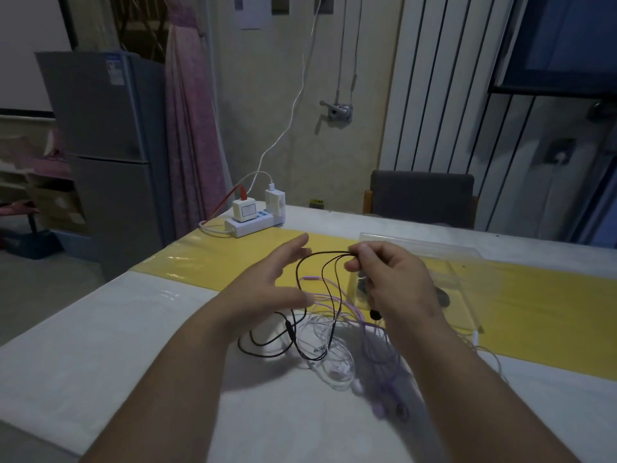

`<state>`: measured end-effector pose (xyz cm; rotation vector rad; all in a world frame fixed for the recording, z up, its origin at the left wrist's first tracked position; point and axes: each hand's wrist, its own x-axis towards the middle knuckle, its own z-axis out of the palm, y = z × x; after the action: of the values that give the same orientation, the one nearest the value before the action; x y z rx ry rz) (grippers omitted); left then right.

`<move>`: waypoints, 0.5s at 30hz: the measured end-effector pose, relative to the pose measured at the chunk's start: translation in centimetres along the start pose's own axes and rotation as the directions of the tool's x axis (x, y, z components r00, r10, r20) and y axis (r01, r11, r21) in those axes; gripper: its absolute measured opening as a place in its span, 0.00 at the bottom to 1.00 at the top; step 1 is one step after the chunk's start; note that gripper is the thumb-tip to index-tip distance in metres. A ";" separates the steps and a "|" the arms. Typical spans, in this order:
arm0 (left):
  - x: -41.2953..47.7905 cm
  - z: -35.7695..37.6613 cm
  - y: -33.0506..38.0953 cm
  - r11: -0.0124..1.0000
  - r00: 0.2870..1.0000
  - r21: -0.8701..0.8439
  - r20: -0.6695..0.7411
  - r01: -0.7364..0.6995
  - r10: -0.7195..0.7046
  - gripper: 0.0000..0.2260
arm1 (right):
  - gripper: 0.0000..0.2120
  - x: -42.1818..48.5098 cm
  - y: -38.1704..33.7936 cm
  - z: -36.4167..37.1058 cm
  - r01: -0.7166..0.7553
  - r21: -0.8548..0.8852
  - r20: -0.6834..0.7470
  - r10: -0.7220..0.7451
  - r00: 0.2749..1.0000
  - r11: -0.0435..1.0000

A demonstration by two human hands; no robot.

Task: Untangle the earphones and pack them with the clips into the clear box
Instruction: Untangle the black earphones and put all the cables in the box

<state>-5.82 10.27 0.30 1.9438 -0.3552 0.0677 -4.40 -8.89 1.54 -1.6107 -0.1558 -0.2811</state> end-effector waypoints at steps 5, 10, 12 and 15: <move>1.0 2.0 -0.1 0.970 0.987 0.229 -0.112 -0.085 0.113 0.21 | 0.09 -1.0 -0.6 0.5 -0.004 0.042 0.219 -0.006 0.976 0.999; 1.7 2.2 -0.6 0.948 0.957 0.304 -0.235 -0.091 0.167 0.03 | 0.10 -1.4 -1.1 0.7 -0.032 0.225 0.312 -0.041 0.949 0.974; 1.6 1.7 -0.5 0.965 0.898 0.260 -0.416 -0.034 0.144 0.05 | 0.10 -1.1 -1.1 0.4 0.008 0.327 0.205 -0.080 0.976 0.945; 1.2 0.9 0.3 0.992 0.819 0.124 -0.573 0.032 0.045 0.12 | 0.09 -0.4 -0.9 -0.3 0.073 0.370 0.040 -0.095 0.995 0.926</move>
<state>-4.87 9.10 0.51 1.9398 0.0528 0.6870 -5.03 -9.14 2.33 -1.2396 -0.3048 -0.2542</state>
